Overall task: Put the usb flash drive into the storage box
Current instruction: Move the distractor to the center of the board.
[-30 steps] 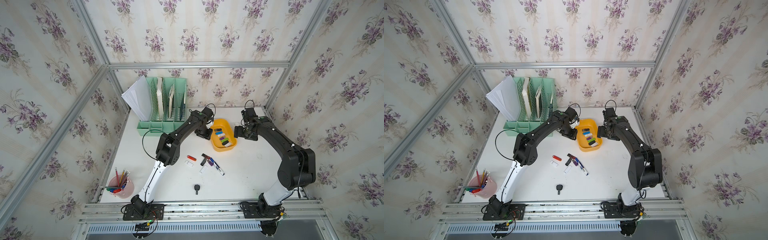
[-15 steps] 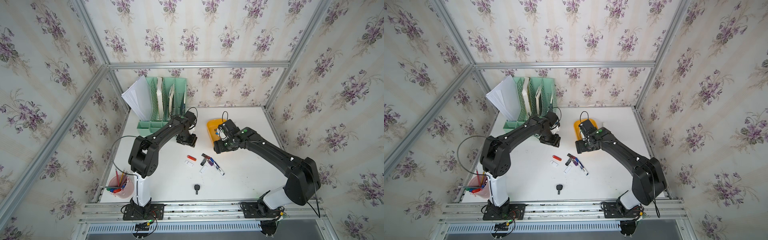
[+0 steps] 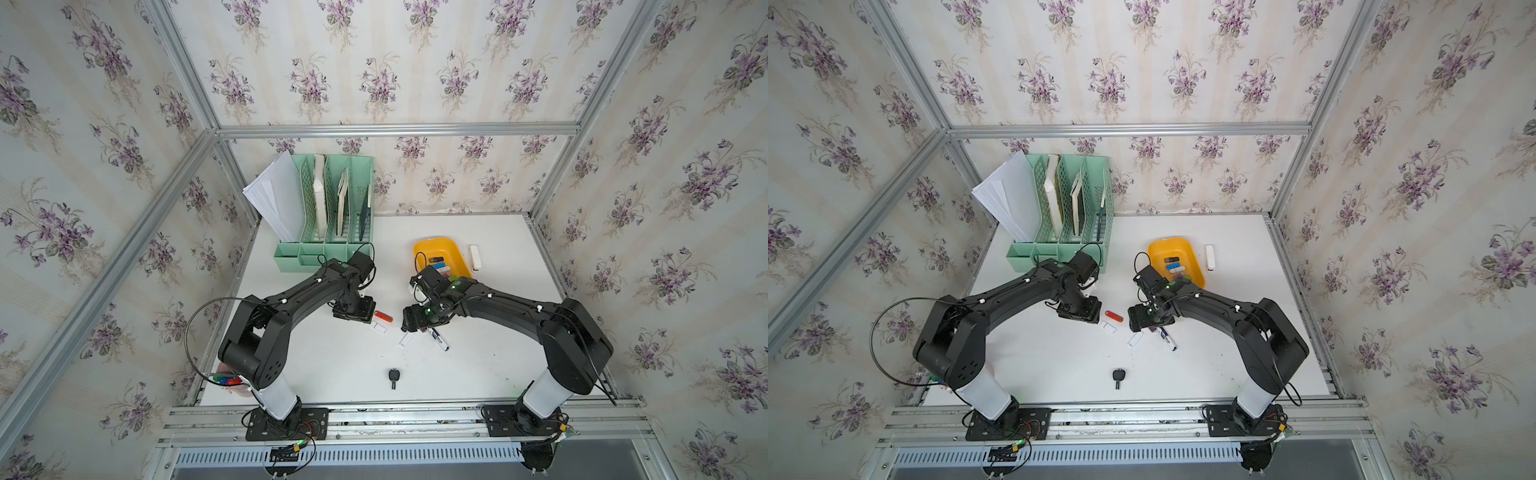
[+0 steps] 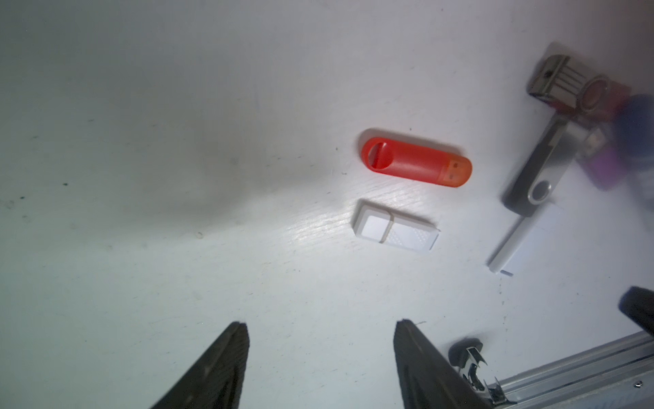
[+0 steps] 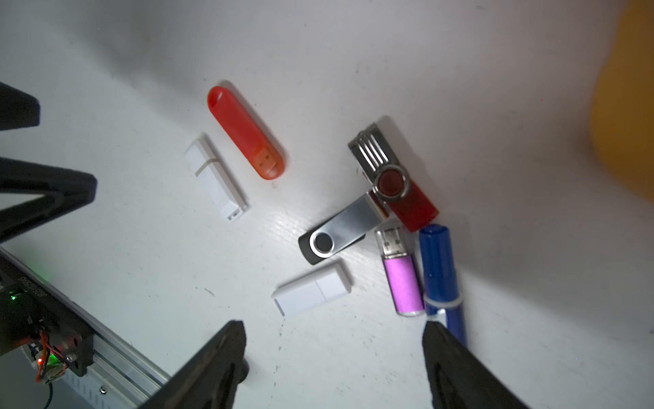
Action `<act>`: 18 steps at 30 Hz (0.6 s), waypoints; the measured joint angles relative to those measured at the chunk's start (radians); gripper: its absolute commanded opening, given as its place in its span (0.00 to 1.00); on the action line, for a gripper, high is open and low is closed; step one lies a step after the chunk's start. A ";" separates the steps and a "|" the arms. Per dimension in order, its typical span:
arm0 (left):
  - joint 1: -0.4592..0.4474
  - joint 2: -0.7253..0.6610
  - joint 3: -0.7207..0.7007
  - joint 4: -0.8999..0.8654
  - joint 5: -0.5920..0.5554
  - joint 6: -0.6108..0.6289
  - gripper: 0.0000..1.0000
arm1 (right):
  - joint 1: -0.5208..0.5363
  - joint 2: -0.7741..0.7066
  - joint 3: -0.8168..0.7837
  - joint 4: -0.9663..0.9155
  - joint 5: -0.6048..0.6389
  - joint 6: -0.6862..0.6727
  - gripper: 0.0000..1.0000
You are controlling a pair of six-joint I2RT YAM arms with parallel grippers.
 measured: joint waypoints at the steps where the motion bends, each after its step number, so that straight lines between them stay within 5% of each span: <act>1: 0.000 -0.001 -0.003 0.004 0.000 -0.001 0.70 | 0.003 0.004 0.000 0.006 -0.002 0.006 0.84; 18: 0.000 -0.024 -0.064 0.035 -0.008 -0.015 0.69 | 0.008 0.058 -0.015 0.002 0.037 0.014 0.84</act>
